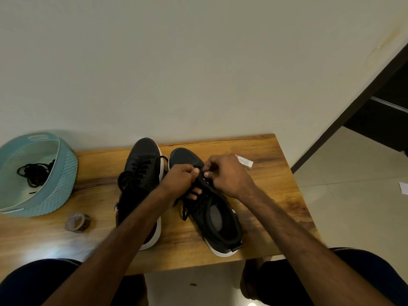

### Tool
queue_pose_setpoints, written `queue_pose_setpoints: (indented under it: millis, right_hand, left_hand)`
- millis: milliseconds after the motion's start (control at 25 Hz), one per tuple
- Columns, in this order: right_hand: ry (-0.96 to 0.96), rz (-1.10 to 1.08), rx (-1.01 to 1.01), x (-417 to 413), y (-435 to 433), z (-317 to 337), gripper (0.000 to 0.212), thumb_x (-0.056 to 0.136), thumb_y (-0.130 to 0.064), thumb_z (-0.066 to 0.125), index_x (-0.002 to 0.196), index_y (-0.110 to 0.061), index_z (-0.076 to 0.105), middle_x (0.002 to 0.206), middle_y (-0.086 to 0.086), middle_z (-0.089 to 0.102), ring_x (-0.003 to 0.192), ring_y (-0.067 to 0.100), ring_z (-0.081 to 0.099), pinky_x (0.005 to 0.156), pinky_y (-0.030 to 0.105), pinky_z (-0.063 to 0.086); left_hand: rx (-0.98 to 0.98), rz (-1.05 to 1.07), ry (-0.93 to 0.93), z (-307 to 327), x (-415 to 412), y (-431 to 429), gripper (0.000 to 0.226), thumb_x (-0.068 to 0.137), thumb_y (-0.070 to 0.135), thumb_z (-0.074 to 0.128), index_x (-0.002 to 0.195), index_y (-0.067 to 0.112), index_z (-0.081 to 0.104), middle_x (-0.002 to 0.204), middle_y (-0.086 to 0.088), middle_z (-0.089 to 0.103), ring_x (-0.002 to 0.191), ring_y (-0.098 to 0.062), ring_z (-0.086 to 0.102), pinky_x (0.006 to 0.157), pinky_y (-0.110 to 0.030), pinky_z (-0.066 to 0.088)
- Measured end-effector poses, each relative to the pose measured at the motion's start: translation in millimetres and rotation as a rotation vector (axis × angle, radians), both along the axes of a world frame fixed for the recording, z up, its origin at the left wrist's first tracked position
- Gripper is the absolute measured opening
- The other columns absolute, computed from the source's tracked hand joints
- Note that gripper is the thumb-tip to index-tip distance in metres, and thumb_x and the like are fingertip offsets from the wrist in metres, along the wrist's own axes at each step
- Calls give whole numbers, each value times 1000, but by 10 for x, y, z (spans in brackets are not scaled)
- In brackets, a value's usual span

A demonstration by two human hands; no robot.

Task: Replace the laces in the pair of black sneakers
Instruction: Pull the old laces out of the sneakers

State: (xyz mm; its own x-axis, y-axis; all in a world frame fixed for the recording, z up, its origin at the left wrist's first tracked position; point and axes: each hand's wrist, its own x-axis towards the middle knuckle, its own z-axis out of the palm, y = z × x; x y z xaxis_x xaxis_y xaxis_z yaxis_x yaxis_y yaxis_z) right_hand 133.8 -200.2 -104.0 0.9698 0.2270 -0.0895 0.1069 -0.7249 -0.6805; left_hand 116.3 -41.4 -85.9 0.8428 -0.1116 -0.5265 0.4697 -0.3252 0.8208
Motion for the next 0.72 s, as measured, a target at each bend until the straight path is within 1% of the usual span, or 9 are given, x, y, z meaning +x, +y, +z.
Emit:
queue_pose_setpoints:
  millis: [120,240,360,520,600,720]
  right_hand:
    - [14,14,24,-1,-15,45,6,87,-10,70,92,-13,73,90,2,72,85,17,66,81,37,56]
    - [35,13,43,12,-35,88,5,87,-14,71,91,-12,74,91,2,73,86,17,65,79,34,55]
    - [43,8,57,35,-17,86,5,88,-14,69,89,-12,74,89,2,72,83,16,65,75,31,54]
    - [114,-6,117,102,-72,41,7,87,-14,69,84,-16,75,85,-1,74,79,11,66,67,23,51]
    - [139,13,152,133,-109,26,7,87,-14,70,83,-17,76,83,-2,74,76,9,65,66,23,53]
    - [81,50,114,137,-118,2,8,86,-16,70,81,-20,74,81,-5,73,77,10,66,70,29,57]
  left_hand:
    - [3,-30,-16,7,-9,33,26,106,12,38,91,5,59,81,-9,66,63,-14,66,51,-23,53]
    - [12,-40,-20,21,-26,15,16,101,4,47,93,6,60,79,-9,66,62,-13,66,49,-22,52]
    - [51,-5,-75,5,-36,-29,17,99,4,50,86,8,60,76,-7,69,59,-16,64,47,-26,51]
    - [68,8,-104,-49,-27,-49,17,99,5,51,85,11,59,82,-10,74,55,-16,62,45,-28,49]
    - [52,2,-96,-63,-20,-34,17,99,5,50,85,11,58,84,-10,75,56,-17,62,46,-29,49]
    - [51,-14,-100,-69,-18,-14,16,98,6,51,85,12,59,84,-9,75,57,-16,63,48,-29,49]
